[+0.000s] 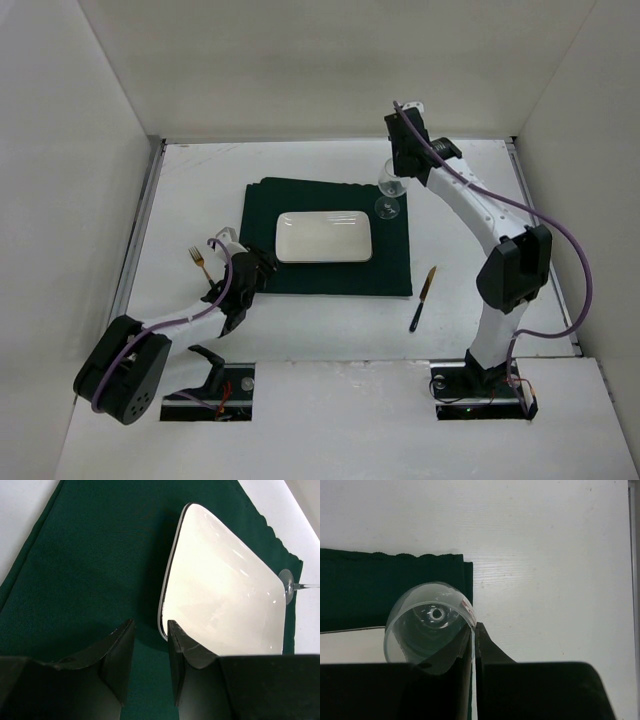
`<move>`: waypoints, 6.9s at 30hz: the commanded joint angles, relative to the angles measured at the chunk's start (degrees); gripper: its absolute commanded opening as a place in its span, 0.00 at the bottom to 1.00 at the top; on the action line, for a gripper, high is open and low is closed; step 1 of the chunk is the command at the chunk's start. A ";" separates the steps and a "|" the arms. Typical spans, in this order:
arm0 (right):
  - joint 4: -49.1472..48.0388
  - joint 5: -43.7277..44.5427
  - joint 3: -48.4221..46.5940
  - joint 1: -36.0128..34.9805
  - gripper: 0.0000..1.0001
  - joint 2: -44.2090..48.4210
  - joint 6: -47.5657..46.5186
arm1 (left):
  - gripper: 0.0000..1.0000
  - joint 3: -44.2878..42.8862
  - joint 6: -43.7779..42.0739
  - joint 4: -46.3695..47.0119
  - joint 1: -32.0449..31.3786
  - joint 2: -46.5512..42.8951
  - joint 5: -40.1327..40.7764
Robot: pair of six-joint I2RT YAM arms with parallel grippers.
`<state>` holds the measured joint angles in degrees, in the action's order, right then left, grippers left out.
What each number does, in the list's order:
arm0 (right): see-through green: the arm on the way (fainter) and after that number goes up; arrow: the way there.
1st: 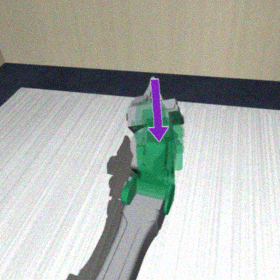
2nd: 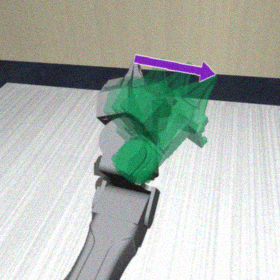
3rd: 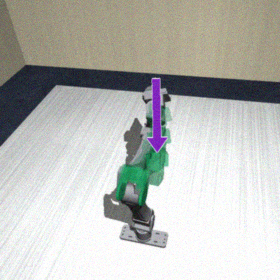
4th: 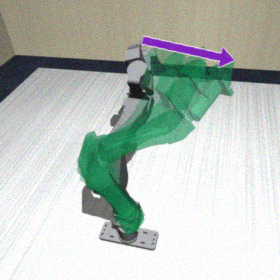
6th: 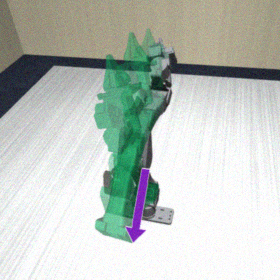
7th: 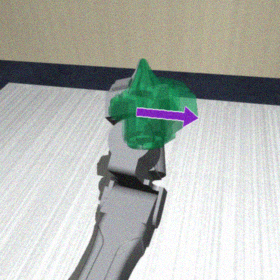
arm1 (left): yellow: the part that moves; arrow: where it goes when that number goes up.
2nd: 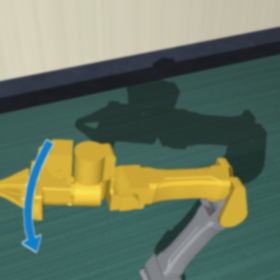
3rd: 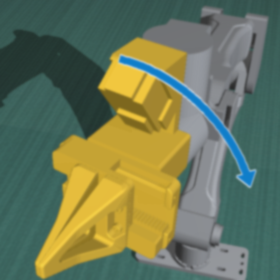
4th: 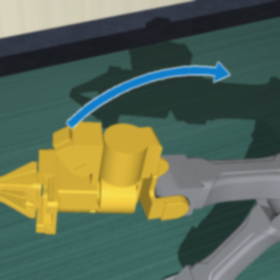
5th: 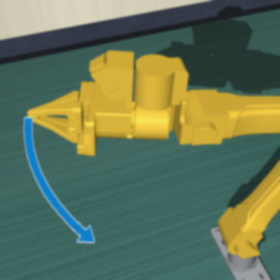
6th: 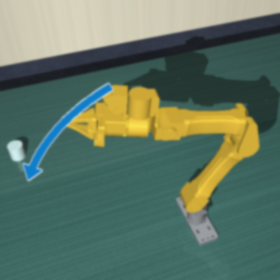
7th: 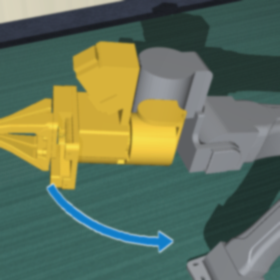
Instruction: Set the dinner table for one person
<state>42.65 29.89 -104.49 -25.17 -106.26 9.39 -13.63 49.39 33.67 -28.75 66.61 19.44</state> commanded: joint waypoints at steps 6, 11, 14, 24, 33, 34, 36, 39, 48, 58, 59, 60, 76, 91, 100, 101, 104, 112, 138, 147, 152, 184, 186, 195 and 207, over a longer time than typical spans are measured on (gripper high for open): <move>-4.77 0.78 -3.27 0.43 0.27 -0.35 -0.77 | 0.30 -0.08 0.54 2.89 0.32 1.24 -0.02; -4.95 0.96 -3.36 0.52 0.36 1.57 -0.69 | 0.30 0.09 0.80 3.77 0.32 1.42 -1.16; -5.12 0.61 -2.83 0.69 0.42 4.12 -0.07 | 0.30 0.18 0.71 3.77 0.41 1.24 -0.90; -9.25 0.43 14.10 0.43 0.57 22.12 5.63 | 0.30 0.09 0.89 3.86 0.23 0.98 -1.69; -10.41 1.14 55.75 -6.24 0.29 47.26 29.60 | 0.30 0.36 0.80 3.68 0.32 -0.52 -1.42; -9.01 0.61 59.36 -7.38 0.27 49.28 32.85 | 0.30 0.44 0.97 3.77 0.41 -0.25 -1.77; -6.28 0.00 64.74 -9.14 0.26 52.63 38.05 | 0.30 0.36 1.15 3.60 0.23 -0.43 -2.21; -3.37 -1.67 69.32 -11.43 0.34 55.45 43.07 | 0.30 0.18 1.06 3.60 -0.12 -0.69 -1.86; -8.11 -7.65 73.37 -14.16 0.39 51.69 43.70 | 0.30 0.44 1.24 3.68 0.23 -0.52 -2.21; -10.14 -9.67 72.41 -13.98 0.30 44.74 44.05 | 0.30 0.53 1.33 3.77 0.67 -0.52 -2.13; -9.79 -9.67 72.41 -13.99 0.30 44.56 44.40 | 0.30 0.62 1.41 3.77 0.93 -0.52 -2.30; -9.09 -9.50 72.41 -13.99 0.30 44.38 44.75 | 0.30 0.62 1.42 3.77 1.02 -0.52 -2.39; -1.70 -13.71 67.57 -17.58 0.30 38.67 48.00 | 0.30 1.32 1.77 3.24 3.22 -3.15 -3.53; -4.15 -16.36 69.33 -22.95 0.35 35.68 54.42 | 0.30 1.94 1.94 2.45 5.16 -5.09 -4.32; -2.93 -13.37 71.17 -23.57 0.50 40.15 59.86 | 0.30 1.85 1.94 2.45 4.89 -4.56 -4.32; -3.28 -13.10 71.96 -23.57 0.50 41.56 60.22 | 0.30 1.85 1.94 2.45 4.89 -4.65 -4.32; -3.37 -11.36 72.15 -22.25 0.45 44.11 61.97 | 0.30 1.68 1.94 2.45 4.63 -4.47 -4.32; -3.81 -8.62 71.35 -20.93 0.35 41.49 64.09 | 0.30 1.94 2.03 2.45 4.45 -5.00 -4.32; 1.97 -8.37 73.99 -18.82 0.04 55.70 63.03 | 0.30 1.85 2.21 2.63 5.07 -4.12 -4.32; 4.12 -8.78 66.27 -8.81 0.06 66.45 46.63 | 0.30 1.76 2.12 2.89 5.07 -3.68 -4.32; -2.83 -13.01 59.85 -8.36 0.06 56.62 33.44 | 0.30 1.67 2.03 2.98 5.15 -3.59 -4.32; -19.45 -23.30 52.72 -6.34 0.06 20.30 24.53 | 0.30 1.32 2.03 3.24 4.81 -1.92 -4.32; -19.71 -22.60 53.25 -6.34 0.07 20.04 25.32 | 0.30 1.32 1.85 3.42 4.80 -2.01 -3.98; -19.89 -21.45 52.63 -5.81 0.17 18.63 25.95 | 0.30 1.41 2.03 3.51 5.16 -1.39 -4.24; -19.19 -18.99 54.92 -6.08 0.61 26.97 26.12 | 0.30 1.23 1.68 3.51 5.16 -1.30 -3.80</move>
<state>24.53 8.69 -49.30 -31.40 -84.23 35.66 -12.47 51.05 34.92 -23.90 65.82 15.18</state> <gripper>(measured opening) 0.584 0.302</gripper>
